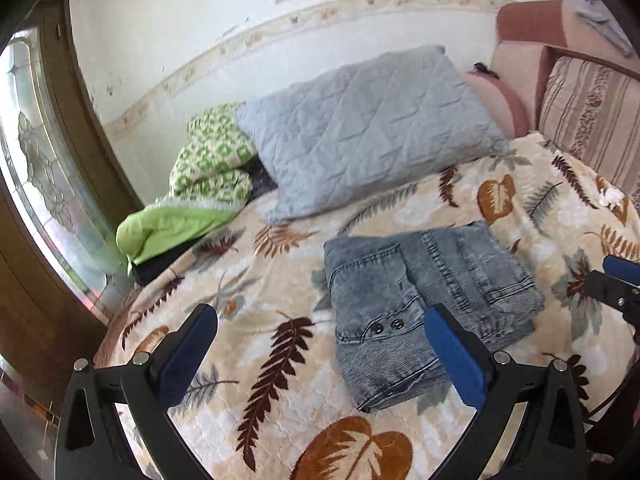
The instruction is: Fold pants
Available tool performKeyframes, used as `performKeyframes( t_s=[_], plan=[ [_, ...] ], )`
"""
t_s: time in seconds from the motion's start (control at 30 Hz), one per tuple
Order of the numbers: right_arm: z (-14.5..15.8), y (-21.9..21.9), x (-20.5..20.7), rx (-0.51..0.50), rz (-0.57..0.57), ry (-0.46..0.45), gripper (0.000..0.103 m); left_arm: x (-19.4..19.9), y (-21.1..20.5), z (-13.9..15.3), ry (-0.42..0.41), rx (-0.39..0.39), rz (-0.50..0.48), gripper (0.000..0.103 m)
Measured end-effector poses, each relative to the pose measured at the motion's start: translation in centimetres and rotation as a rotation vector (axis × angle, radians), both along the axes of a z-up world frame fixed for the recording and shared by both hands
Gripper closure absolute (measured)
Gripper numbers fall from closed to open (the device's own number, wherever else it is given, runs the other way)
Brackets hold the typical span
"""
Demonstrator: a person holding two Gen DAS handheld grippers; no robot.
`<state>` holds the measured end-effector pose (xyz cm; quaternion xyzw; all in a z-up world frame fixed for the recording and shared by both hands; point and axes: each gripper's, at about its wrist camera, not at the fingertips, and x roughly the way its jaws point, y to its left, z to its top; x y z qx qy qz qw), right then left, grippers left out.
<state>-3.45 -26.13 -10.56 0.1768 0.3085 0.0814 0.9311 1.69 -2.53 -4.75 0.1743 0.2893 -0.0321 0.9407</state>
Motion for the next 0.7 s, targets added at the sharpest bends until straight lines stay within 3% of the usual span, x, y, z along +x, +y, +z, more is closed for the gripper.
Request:
performKeyframes(
  t_s=[0.33,0.7],
  plan=[
    [3.8,0.7,-5.4,-0.023,-0.043,-0.091,0.023,-3.6,0.5,4.7,-0.160,-0.076,-0.022,0.000],
    [7.6,0.2,-7.4,-0.057,-0.098,-0.201,0.021,-4.3,0.3,4.7,-0.179,-0.009,0.022,0.000]
  ],
)
